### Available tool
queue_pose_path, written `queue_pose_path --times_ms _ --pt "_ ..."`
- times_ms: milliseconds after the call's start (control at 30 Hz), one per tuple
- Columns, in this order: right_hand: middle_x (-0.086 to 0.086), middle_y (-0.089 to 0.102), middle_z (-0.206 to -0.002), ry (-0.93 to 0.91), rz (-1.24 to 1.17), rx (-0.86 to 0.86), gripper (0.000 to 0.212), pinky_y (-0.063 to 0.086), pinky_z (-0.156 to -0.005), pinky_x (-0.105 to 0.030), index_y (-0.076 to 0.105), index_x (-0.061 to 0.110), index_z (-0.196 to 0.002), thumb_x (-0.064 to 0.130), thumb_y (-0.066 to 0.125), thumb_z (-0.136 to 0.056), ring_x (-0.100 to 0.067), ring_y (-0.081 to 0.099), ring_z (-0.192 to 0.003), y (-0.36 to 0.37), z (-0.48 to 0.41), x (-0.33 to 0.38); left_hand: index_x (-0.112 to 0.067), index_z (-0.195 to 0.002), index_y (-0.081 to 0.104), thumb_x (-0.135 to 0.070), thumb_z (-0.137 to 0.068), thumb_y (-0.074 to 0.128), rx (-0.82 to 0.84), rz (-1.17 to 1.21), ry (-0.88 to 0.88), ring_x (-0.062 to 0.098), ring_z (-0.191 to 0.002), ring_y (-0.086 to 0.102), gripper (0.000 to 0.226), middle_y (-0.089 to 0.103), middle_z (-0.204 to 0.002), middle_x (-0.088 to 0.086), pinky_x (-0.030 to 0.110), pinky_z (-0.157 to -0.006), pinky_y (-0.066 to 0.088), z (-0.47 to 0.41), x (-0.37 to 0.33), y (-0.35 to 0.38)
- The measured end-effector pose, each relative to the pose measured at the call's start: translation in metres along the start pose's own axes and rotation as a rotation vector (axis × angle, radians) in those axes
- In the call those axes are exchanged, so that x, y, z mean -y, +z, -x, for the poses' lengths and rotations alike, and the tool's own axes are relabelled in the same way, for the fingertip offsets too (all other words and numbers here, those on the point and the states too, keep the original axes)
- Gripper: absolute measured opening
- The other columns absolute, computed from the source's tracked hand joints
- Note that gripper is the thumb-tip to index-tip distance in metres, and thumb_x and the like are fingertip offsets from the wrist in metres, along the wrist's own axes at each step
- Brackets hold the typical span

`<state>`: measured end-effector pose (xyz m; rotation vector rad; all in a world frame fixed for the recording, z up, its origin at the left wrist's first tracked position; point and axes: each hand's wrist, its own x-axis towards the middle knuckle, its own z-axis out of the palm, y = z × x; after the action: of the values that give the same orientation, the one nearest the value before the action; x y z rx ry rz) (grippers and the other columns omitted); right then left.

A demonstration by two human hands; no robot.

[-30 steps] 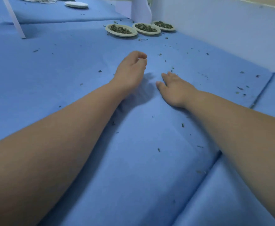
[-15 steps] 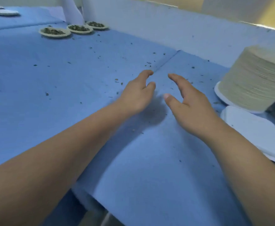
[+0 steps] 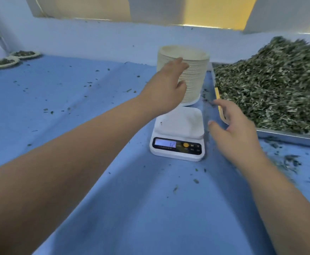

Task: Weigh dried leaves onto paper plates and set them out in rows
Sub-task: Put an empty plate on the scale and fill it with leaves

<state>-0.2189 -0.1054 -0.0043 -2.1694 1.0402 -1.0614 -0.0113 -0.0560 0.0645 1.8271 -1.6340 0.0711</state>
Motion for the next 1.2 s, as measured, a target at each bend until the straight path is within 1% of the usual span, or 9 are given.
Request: queue_pose_path --times_ms 100,267,367,433,667,800,933,1033,1200 --pt "0.003 0.066 -0.094 -0.004 0.011 -0.032 0.047 0.040 -0.055 -0.004 0.052 0.034 -0.137 0.021 0.059 -0.092 -0.013 0.058 -0.076 0.002 -0.002 -0.007 -0.007 -0.152 0.042 -0.005 -0.101 0.039 0.000 -0.169 0.036 0.027 -0.158 0.016 0.051 0.025 -0.170 0.006 0.035 -0.117 0.027 -0.039 -0.005 0.005" --pt "0.015 0.056 -0.084 -0.024 0.039 0.037 0.050 0.033 -0.056 -0.011 0.051 0.030 -0.139 0.018 0.058 -0.091 0.003 0.045 -0.053 0.009 -0.003 -0.007 -0.010 -0.153 0.038 -0.002 -0.101 0.037 0.089 -0.451 -0.004 0.032 -0.157 0.017 0.053 0.032 -0.164 0.011 0.048 -0.114 0.038 -0.085 -0.004 0.006" --pt "0.017 0.057 -0.097 -0.045 0.016 0.012 0.048 0.036 -0.062 -0.014 0.050 0.034 -0.136 0.019 0.057 -0.091 0.007 0.046 -0.059 0.006 -0.004 -0.003 -0.011 -0.132 0.052 -0.001 -0.094 0.041 0.125 -0.544 -0.031 0.036 -0.119 0.053 0.041 0.057 -0.128 0.017 0.042 -0.081 0.043 -0.095 -0.004 0.008" --pt "0.022 0.056 -0.090 -0.084 -0.001 0.027 0.045 0.040 -0.060 -0.018 0.049 0.038 -0.131 0.019 0.056 -0.090 0.001 0.052 -0.056 0.006 0.000 0.001 -0.010 -0.117 0.055 -0.001 -0.093 0.043 0.123 -0.596 0.008 0.029 -0.093 0.048 0.029 0.057 -0.107 0.012 0.040 -0.073 0.039 -0.096 -0.004 0.009" --pt "0.015 0.062 -0.116 -0.081 0.009 0.064 0.043 0.042 -0.061 -0.026 0.052 0.036 -0.132 0.020 0.057 -0.092 -0.004 0.048 -0.049 0.010 0.003 0.002 -0.014 -0.094 0.049 0.002 -0.088 0.047 0.063 -0.716 0.127 0.031 -0.080 0.047 0.017 0.048 -0.089 0.008 0.040 -0.067 0.036 -0.095 -0.002 0.003" --pt "0.015 0.061 -0.092 -0.069 0.012 0.056 0.041 0.035 -0.050 -0.023 0.054 0.038 -0.130 0.020 0.056 -0.093 -0.010 0.049 -0.044 0.009 0.005 0.003 -0.014 -0.098 0.047 0.006 -0.087 0.049 0.082 -0.818 0.238 0.031 -0.072 0.045 0.023 0.043 -0.079 0.006 0.037 -0.058 0.029 -0.095 0.001 0.002" --pt "0.012 0.065 -0.106 -0.063 0.013 0.060 0.039 0.037 -0.051 -0.023 0.055 0.037 -0.128 0.020 0.057 -0.093 -0.011 0.047 -0.043 0.010 0.005 0.003 -0.008 -0.130 0.045 0.008 -0.082 0.052 0.086 -0.925 0.354 0.024 -0.052 0.031 0.051 0.036 -0.066 0.004 0.031 -0.049 0.016 -0.097 0.003 0.000" --pt "0.015 0.059 -0.099 -0.050 0.003 0.060 0.039 0.034 -0.048 -0.013 0.057 0.035 -0.128 0.019 0.057 -0.093 -0.012 0.045 -0.040 0.010 0.005 0.003 -0.012 -0.153 0.024 0.005 -0.084 0.056 0.092 -0.978 0.427 0.027 -0.057 0.041 0.078 0.040 -0.070 0.006 0.032 -0.048 0.017 -0.097 0.002 -0.002" --pt "0.022 0.045 -0.069 -0.044 -0.009 0.035 0.038 0.037 -0.046 -0.016 0.059 0.034 -0.127 0.017 0.057 -0.092 -0.011 0.043 -0.039 0.010 0.005 0.002 -0.011 -0.154 0.020 0.004 -0.086 0.060 0.065 -0.987 0.448 0.031 -0.069 0.044 0.080 0.038 -0.089 0.010 0.032 -0.046 0.016 -0.095 0.007 -0.003"
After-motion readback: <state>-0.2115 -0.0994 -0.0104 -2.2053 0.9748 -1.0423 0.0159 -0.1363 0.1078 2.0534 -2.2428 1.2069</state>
